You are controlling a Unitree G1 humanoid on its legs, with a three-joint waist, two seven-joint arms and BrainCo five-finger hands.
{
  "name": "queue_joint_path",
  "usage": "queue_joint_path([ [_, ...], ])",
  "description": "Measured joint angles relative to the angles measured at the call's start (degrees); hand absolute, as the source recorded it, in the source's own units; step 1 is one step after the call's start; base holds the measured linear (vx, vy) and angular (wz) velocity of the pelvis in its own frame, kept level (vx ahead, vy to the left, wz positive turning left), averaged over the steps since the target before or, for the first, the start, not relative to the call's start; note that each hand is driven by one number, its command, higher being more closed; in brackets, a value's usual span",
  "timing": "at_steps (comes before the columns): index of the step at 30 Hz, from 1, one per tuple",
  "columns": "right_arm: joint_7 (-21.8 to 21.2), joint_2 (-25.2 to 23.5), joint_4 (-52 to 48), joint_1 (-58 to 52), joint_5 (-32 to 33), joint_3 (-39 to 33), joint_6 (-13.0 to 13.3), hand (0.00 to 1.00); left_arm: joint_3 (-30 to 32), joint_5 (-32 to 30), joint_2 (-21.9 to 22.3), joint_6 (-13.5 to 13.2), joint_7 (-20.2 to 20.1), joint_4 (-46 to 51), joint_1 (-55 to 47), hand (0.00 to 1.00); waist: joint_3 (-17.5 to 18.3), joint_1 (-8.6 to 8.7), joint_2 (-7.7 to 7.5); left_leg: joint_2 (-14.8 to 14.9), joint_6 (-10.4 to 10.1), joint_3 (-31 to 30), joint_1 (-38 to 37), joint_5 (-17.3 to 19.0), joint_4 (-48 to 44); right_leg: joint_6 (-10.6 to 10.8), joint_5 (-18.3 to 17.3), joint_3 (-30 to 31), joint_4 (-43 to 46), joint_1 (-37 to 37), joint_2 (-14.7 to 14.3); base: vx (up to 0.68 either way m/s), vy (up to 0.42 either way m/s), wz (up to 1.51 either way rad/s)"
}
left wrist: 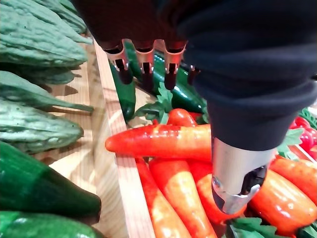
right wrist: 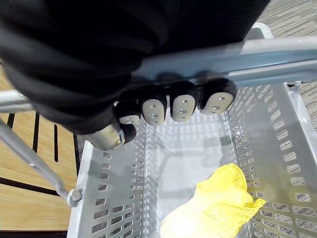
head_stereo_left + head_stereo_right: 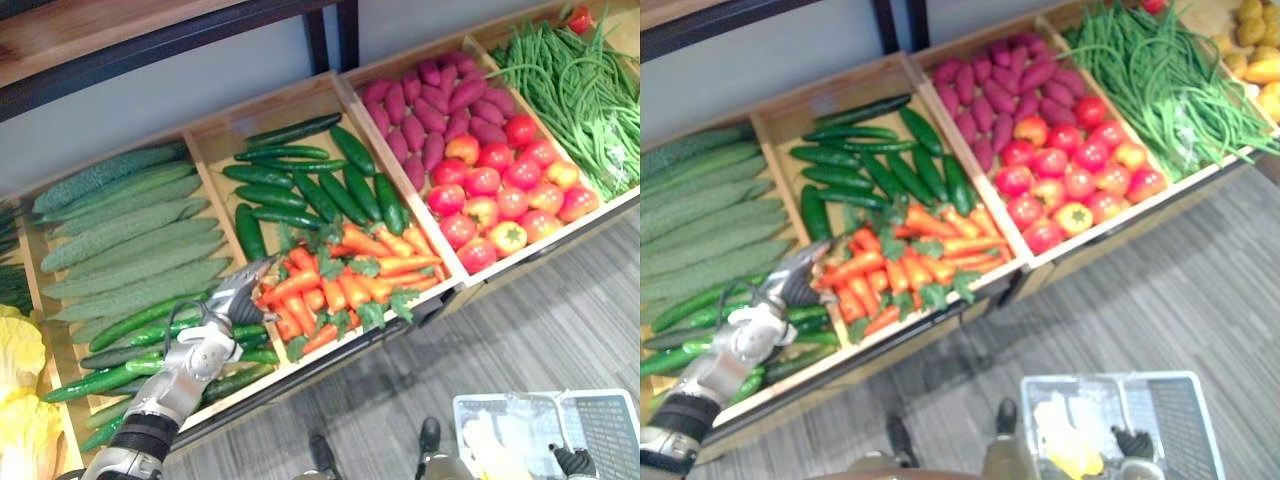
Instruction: Pick vegetable in the basket
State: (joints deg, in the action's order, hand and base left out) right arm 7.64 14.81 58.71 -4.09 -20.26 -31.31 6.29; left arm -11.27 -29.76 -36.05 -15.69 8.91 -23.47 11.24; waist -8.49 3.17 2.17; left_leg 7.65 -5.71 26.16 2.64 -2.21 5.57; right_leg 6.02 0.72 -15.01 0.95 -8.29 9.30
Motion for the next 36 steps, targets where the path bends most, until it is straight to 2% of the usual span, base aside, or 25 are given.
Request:
queue_joint_path([
  [8, 1.0, 0.0, -0.1, 0.6, 0.0, 0.3, 0.0, 1.00, -2.4, -1.4, 0.1, 0.0, 0.4, -1.1, 0.3, 0.00, -1.2, -0.14, -0.10, 0.0, 0.0, 0.2, 0.7, 0.0, 0.3, 0.1, 1.0, 0.8, 0.0, -1.1, 0.0, -0.08, -0.019, -0.03],
  [16, 1.3, 0.0, -1.5, 0.6, 0.0, 0.4, -0.2, 1.00, -3.0, -3.1, 0.5, 0.2, 3.2, -6.2, 4.9, 0.00, -1.5, -0.32, 0.14, 0.0, 0.1, 1.1, 1.0, -0.1, 0.2, 0.2, 1.1, 1.3, 0.0, -1.7, -0.1, 0.00, -0.014, -0.03],
  [23, 1.6, 0.0, -1.5, 0.9, 0.0, 0.7, -0.1, 1.00, -3.8, -5.3, 2.8, 3.3, 4.0, -9.1, 9.5, 0.00, -1.5, 0.08, 0.14, -0.1, 0.1, 1.4, 0.9, -0.1, 0.0, 0.2, 1.1, 1.5, -0.3, -1.5, -0.1, 0.01, -0.007, -0.01],
  [30, 1.7, -0.1, -1.5, 0.9, 0.0, 0.8, -0.2, 1.00, -4.1, -5.3, 4.6, 4.7, 4.1, -11.2, 9.6, 0.00, -1.5, 0.72, 0.13, -0.1, 0.1, 1.5, 0.8, -0.1, 0.0, 0.2, 1.1, 1.4, -0.3, -1.5, -0.1, 0.00, -0.005, 0.00],
  [36, 1.7, -0.2, -1.5, 0.9, 0.1, 0.9, -0.4, 1.00, -4.1, -5.3, 5.6, 4.7, 4.1, -11.2, 9.7, 0.00, -1.5, 1.14, 0.10, -0.1, 0.1, 1.4, 0.8, -0.1, 0.0, 0.1, 1.2, 1.4, -0.3, -1.5, -0.1, 0.00, 0.000, 0.00],
])
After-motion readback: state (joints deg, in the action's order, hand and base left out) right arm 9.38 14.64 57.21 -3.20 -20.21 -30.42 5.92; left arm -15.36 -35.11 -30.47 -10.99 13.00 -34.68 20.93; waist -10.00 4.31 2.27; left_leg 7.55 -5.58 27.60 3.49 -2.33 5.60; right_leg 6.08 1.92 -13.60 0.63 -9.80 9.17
